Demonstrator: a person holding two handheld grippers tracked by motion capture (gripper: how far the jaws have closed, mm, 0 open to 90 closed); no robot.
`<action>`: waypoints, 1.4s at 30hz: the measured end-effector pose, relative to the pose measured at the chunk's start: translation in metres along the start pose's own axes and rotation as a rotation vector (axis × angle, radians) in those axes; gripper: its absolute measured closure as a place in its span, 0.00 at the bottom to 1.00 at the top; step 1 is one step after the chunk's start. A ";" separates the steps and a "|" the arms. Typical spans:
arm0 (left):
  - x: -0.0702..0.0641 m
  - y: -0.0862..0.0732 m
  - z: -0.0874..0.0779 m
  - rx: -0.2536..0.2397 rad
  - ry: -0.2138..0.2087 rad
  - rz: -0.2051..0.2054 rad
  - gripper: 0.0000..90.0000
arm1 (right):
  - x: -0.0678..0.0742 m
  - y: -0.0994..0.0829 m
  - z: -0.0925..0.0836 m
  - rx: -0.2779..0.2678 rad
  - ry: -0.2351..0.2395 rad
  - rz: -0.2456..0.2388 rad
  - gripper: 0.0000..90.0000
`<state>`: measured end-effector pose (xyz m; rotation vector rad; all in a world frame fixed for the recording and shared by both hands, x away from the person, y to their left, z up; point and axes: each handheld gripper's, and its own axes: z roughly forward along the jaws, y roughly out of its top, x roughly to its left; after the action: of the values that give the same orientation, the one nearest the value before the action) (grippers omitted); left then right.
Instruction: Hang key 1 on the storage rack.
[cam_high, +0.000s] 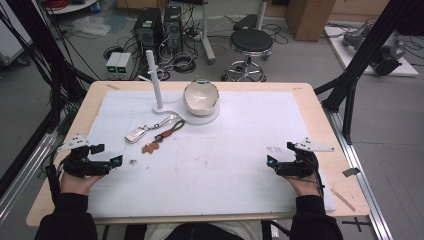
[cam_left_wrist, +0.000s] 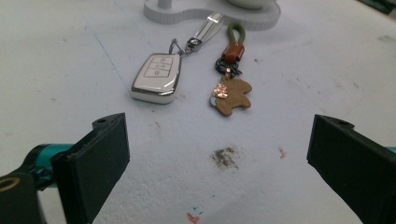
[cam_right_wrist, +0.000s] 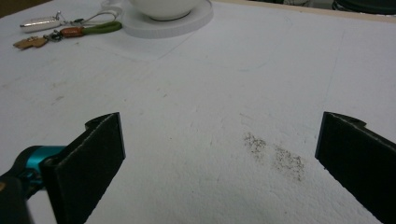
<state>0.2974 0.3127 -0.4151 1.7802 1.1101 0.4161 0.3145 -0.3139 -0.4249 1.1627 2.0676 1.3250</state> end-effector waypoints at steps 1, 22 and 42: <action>0.000 0.000 0.001 0.011 -0.002 0.006 0.07 | 0.000 0.000 0.000 0.001 0.000 0.003 0.00; -0.004 0.007 0.015 0.087 -0.004 0.025 0.07 | 0.004 -0.003 -0.001 0.003 0.010 0.021 0.00; -0.011 0.039 0.050 0.172 -0.032 0.105 0.09 | 0.004 -0.003 0.005 0.011 0.010 0.002 0.00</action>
<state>0.3458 0.2718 -0.4033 1.9958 1.0598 0.3618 0.3146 -0.3088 -0.4295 1.1660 2.0841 1.3244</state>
